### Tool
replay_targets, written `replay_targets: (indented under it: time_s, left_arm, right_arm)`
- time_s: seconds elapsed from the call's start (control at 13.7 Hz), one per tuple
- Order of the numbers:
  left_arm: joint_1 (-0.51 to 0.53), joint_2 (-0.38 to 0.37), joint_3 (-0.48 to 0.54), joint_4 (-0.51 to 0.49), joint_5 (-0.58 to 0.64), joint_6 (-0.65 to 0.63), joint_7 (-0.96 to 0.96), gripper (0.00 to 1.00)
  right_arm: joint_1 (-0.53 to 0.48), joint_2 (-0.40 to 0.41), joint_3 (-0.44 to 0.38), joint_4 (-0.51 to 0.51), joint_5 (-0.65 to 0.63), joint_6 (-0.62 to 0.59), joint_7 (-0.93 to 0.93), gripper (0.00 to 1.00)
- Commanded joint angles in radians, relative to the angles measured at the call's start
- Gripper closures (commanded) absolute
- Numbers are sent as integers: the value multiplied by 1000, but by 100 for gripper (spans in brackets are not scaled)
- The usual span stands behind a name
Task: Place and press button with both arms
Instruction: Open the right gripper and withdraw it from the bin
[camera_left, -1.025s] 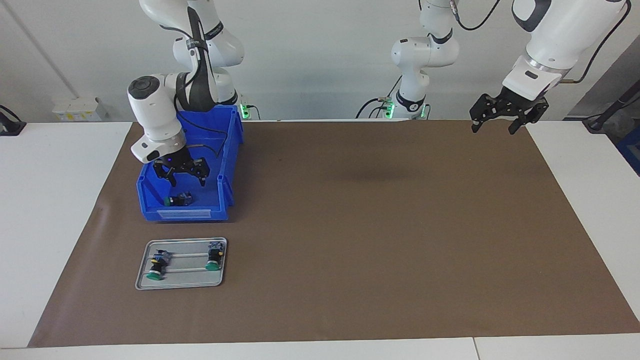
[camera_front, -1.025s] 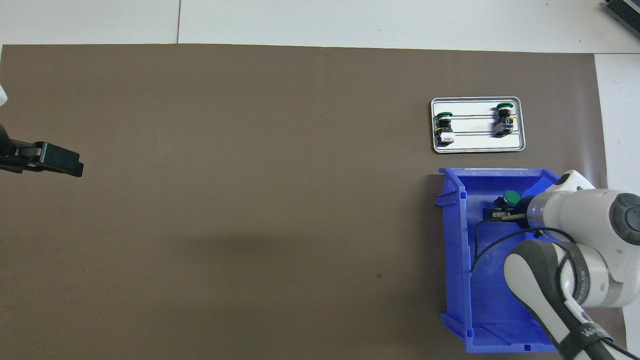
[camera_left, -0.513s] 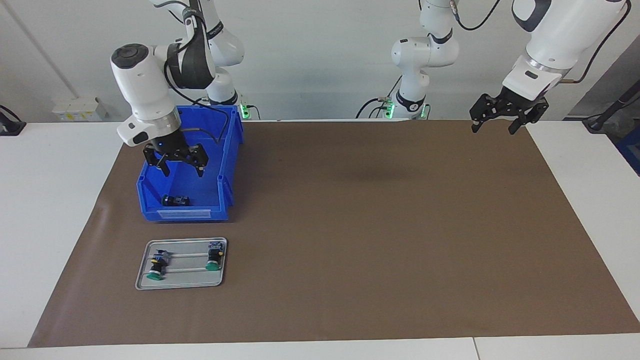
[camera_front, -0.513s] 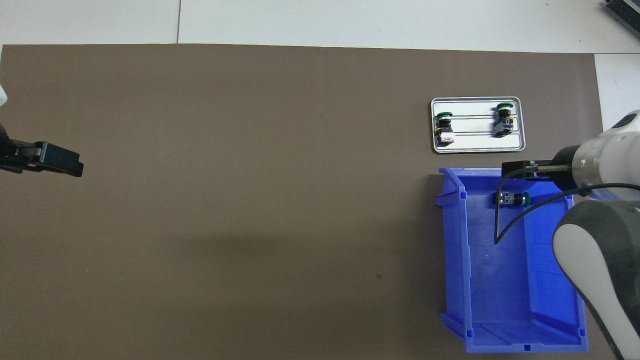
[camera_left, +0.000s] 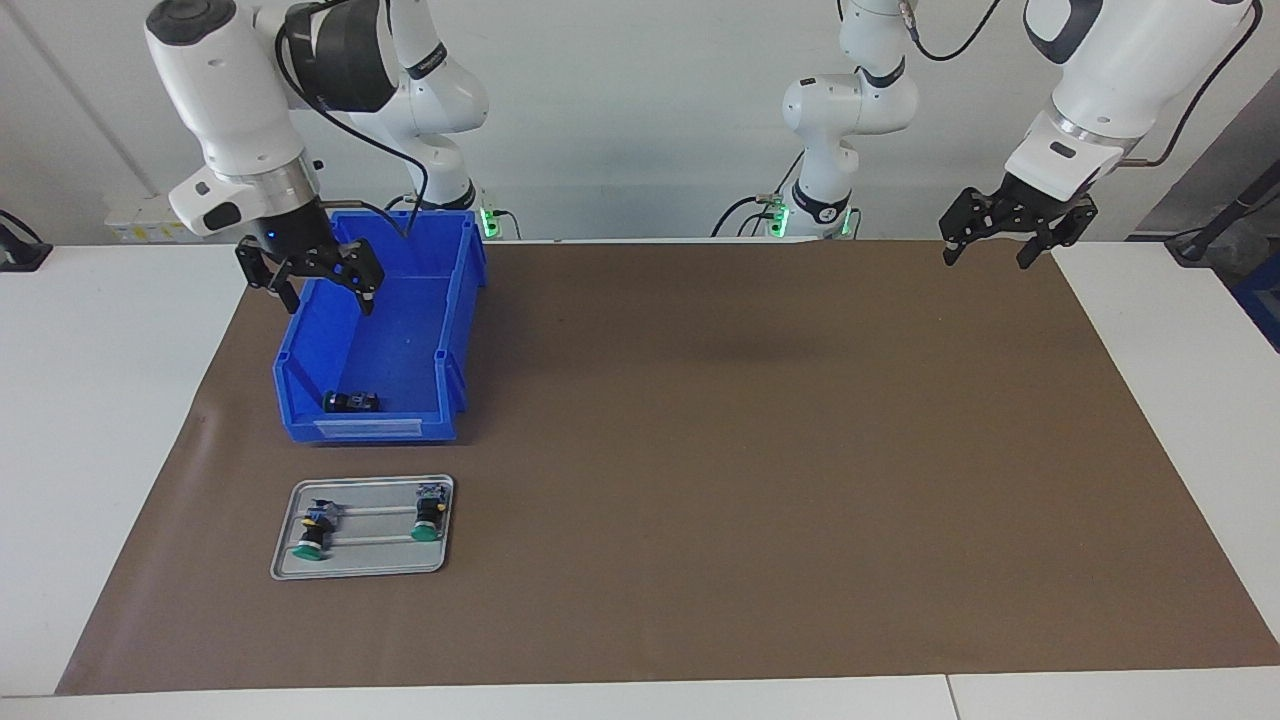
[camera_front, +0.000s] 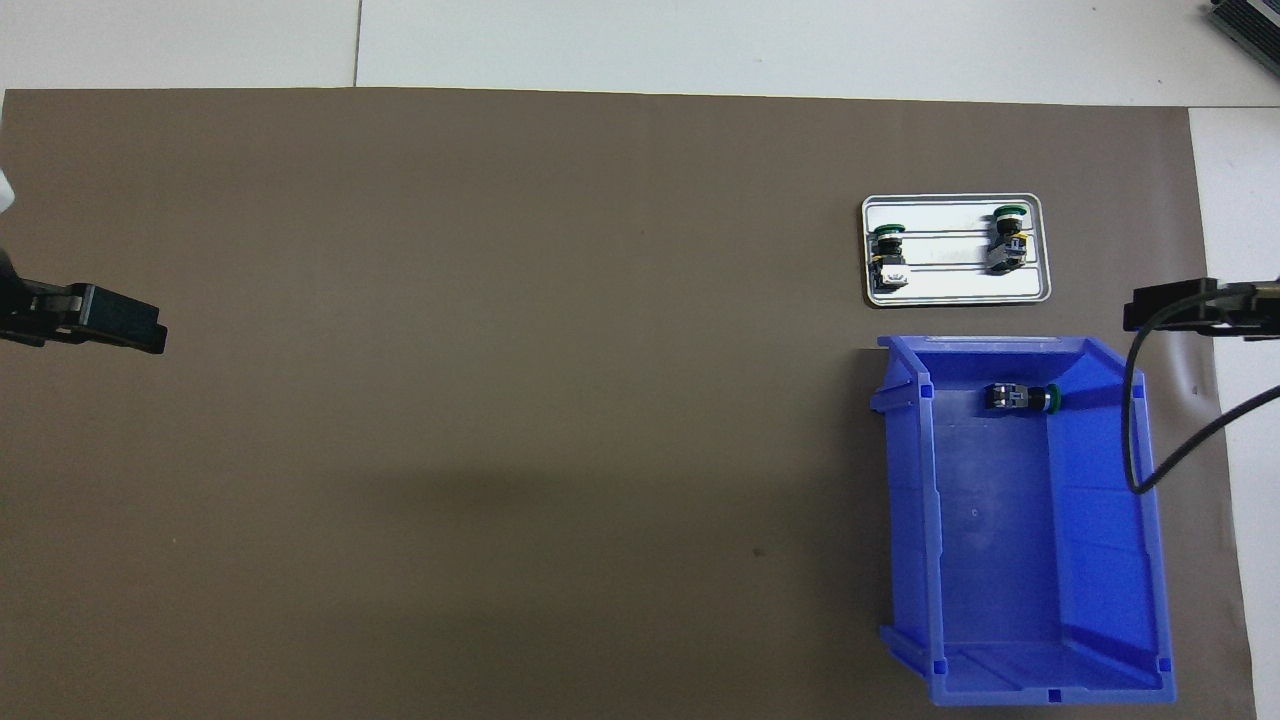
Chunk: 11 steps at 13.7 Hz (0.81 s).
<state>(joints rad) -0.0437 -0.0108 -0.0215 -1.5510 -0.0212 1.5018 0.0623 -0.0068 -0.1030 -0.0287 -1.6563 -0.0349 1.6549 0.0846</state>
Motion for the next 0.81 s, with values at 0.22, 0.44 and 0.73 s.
replay_targets:
  time_s: [0.22, 0.44, 0.73]
  left_arm:
    - [11, -23, -6, -24, 7, -2, 5, 0]
    - [11, -23, -6, -24, 7, -3, 5, 0]
    - [11, -23, -6, -24, 7, -3, 5, 0]
  right_arm:
    - [-25, 59, 3, 58, -7, -60, 14, 0]
    - [-25, 49, 3, 43, -2, -58, 12, 0]
    - [-24, 49, 3, 44, 4, -60, 12, 0]
